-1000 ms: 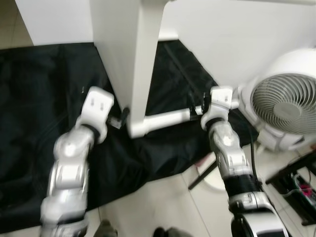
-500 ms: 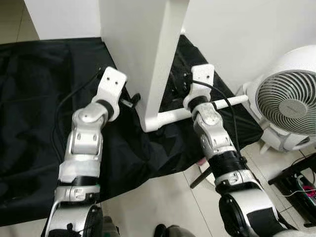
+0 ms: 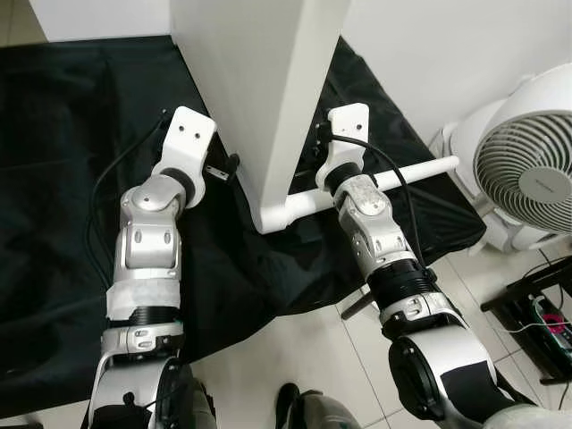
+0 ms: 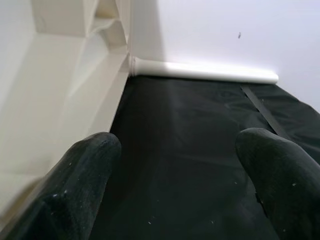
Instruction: Building children table
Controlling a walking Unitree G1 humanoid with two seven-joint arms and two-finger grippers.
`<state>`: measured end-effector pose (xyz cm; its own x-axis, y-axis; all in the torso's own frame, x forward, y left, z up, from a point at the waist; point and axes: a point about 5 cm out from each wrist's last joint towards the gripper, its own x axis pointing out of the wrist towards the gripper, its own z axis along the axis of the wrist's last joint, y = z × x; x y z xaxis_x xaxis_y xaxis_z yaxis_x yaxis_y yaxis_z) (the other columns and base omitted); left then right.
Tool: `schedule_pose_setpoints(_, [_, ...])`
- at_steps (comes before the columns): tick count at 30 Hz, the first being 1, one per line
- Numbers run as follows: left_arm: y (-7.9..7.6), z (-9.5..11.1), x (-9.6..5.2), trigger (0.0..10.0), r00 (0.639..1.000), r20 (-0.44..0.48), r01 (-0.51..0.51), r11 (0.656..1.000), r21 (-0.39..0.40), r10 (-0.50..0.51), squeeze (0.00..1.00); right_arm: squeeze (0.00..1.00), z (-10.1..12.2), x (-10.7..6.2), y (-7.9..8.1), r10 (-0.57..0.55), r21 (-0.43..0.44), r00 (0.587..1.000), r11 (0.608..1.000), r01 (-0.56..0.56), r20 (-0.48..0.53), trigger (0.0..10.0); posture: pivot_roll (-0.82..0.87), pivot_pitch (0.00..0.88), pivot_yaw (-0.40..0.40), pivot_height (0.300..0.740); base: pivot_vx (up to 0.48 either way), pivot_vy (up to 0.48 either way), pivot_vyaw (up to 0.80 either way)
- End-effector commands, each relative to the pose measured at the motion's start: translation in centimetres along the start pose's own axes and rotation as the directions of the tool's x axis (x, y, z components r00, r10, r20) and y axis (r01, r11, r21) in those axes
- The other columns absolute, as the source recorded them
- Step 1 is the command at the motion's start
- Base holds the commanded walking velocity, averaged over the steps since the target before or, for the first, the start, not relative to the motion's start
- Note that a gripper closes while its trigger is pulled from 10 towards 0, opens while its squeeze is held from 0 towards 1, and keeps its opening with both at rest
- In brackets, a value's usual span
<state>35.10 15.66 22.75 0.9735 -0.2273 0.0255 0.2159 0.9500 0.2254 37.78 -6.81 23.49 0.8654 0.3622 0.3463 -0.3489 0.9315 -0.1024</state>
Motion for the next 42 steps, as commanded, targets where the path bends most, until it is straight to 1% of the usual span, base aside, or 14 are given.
schedule_pose_setpoints(1, [2.8,-0.3,-1.2,10.0,0.816,-0.002,-0.578,0.815,-0.034,0.578,0.00,0.00,-0.5,-0.4,0.0,0.005,0.008,1.000,1.000,-0.005,-0.003,10.0,0.15,0.251,-0.096,0.740,0.000,0.000,0.00])
schedule_pose_setpoints(7, [3.0,-0.2,-1.2,10.0,0.798,-0.007,-0.602,0.798,-0.030,0.602,0.00,0.00,-0.7,-0.5,-0.3,-0.004,0.007,1.000,1.000,0.004,-0.006,10.0,0.15,0.251,-0.092,0.740,0.000,0.000,0.00])
schedule_pose_setpoints(9, [3.7,-0.1,-1.3,10.0,0.760,-0.025,-0.650,0.758,-0.055,0.649,0.00,0.00,-0.7,-0.6,-0.6,-0.018,0.008,1.000,1.000,0.018,-0.005,10.0,0.14,0.253,-0.089,0.740,0.000,0.000,0.00])
schedule_pose_setpoints(10, [3.7,-0.1,-1.3,10.0,0.760,-0.025,-0.650,0.758,-0.055,0.649,0.00,0.00,-0.7,-0.6,-0.6,-0.018,0.008,1.000,1.000,0.018,-0.005,10.0,0.14,0.253,-0.089,0.740,0.000,0.000,0.00])
schedule_pose_setpoints(11, [3.9,0.0,-1.3,10.0,0.745,-0.032,-0.667,0.743,-0.059,0.666,0.00,0.00,-0.8,-0.7,-0.7,-0.023,0.007,1.000,1.000,0.023,-0.006,10.0,0.14,0.254,-0.087,0.740,0.000,0.000,0.00])
schedule_pose_setpoints(13, [3.9,0.0,-1.3,10.0,0.745,-0.032,-0.667,0.743,-0.059,0.666,0.00,0.00,-0.8,-0.7,-0.7,-0.023,0.007,1.000,1.000,0.023,-0.006,10.0,0.14,0.254,-0.087,0.740,0.000,0.000,0.00])
schedule_pose_setpoints(15, [4.4,-0.1,-1.5,10.0,0.720,-0.043,-0.694,0.716,-0.076,0.693,0.00,0.00,-0.9,-0.8,-0.9,-0.038,0.003,0.999,0.999,0.038,-0.010,10.0,0.14,0.253,-0.084,0.740,0.000,0.000,0.00])
schedule_pose_setpoints(16, [4.4,-0.1,-1.5,10.0,0.720,-0.043,-0.694,0.716,-0.076,0.693,0.00,0.00,-0.9,-0.8,-0.9,-0.038,0.003,0.999,0.999,0.038,-0.010,10.0,0.14,0.253,-0.084,0.740,0.000,0.000,0.00])
schedule_pose_setpoints(17, [4.6,-0.2,-1.7,10.0,0.700,-0.054,-0.714,0.694,-0.090,0.712,0.00,0.00,-0.9,-0.9,-1.1,-0.050,0.000,0.999,0.999,0.050,-0.014,10.0,0.14,0.254,-0.083,0.740,0.000,0.000,0.00])
schedule_pose_setpoints(18, [4.6,-0.2,-1.7,10.0,0.700,-0.054,-0.714,0.694,-0.090,0.712,0.00,0.00,-0.9,-0.9,-1.1,-0.050,0.000,0.999,0.999,0.050,-0.014,10.0,0.14,0.254,-0.083,0.740,0.000,0.000,0.00])
schedule_pose_setpoints(19, [4.8,-0.3,-1.9,10.0,0.682,-0.060,-0.731,0.675,-0.100,0.729,0.00,0.00,-1.0,-0.9,-1.3,-0.061,0.000,0.998,0.998,0.061,-0.016,10.0,0.14,0.253,-0.082,0.740,0.000,0.000,0.00])
schedule_pose_setpoints(24, [5.0,-0.4,-2.0,10.0,0.659,-0.071,-0.751,0.652,-0.104,0.749,0.00,0.00,-1.0,-0.8,-1.4,-0.075,-0.001,0.997,0.997,0.075,-0.018,10.0,0.14,0.254,-0.081,0.740,0.000,0.000,0.00])
schedule_pose_setpoints(31, [5.0,-0.4,-2.1,10.0,0.646,-0.078,-0.763,0.638,-0.108,0.759,0.00,0.00,-0.9,-0.8,-1.5,-0.075,-0.001,0.997,0.997,0.075,-0.014,10.0,0.14,0.259,-0.085,0.740,0.000,0.000,0.00])
schedule_pose_setpoints(42, [5.5,-0.4,-2.6,10.0,0.572,-0.104,-0.820,0.563,-0.106,0.813,0.00,0.00,-0.8,-0.7,-1.4,-0.072,-0.004,0.997,0.997,0.072,-0.012,10.0,0.14,0.254,-0.091,0.740,0.000,0.000,0.00])
